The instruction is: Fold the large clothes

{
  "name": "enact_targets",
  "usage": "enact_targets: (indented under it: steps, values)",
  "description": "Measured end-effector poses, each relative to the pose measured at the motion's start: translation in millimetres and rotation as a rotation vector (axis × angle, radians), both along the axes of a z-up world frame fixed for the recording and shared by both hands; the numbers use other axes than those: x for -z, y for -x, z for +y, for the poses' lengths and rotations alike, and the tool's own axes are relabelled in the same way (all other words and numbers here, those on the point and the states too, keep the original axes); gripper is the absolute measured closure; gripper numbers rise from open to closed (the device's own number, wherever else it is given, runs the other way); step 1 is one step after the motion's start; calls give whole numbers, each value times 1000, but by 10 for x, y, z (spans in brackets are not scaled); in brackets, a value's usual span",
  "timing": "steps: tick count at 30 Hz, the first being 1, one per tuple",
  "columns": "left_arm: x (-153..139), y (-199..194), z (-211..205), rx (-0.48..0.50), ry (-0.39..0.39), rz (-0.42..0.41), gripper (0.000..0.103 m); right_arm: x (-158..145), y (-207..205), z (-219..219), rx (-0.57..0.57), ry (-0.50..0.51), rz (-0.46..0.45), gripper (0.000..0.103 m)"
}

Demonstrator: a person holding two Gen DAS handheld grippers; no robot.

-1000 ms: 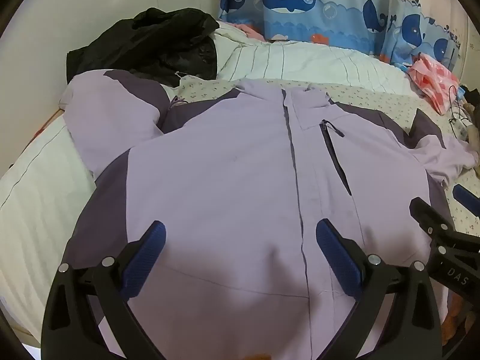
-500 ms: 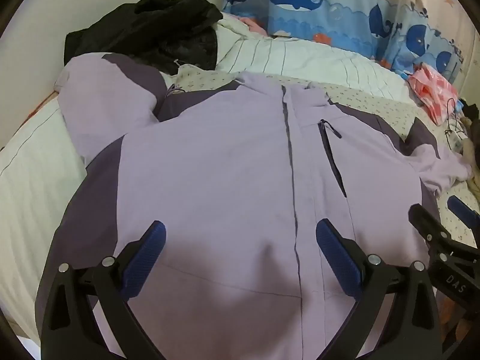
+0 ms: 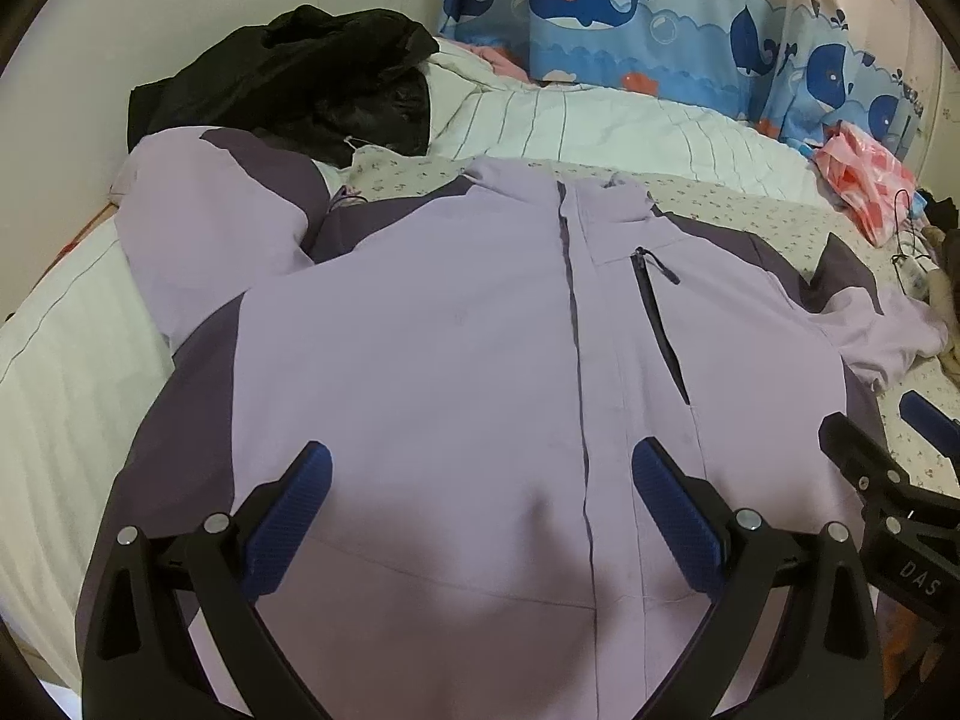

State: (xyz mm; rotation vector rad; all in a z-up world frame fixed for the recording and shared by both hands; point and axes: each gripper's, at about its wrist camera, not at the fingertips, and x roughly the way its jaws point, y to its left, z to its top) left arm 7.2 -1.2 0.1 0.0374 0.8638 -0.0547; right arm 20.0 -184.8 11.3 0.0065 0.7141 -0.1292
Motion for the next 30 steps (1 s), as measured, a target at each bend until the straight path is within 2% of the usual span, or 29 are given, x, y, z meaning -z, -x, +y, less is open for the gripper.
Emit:
enact_targets:
  steps: [30]
  values:
    - [50, -17, -30, -8, -21, 11, 7, 0, 5, 53, -15, -10, 1, 6]
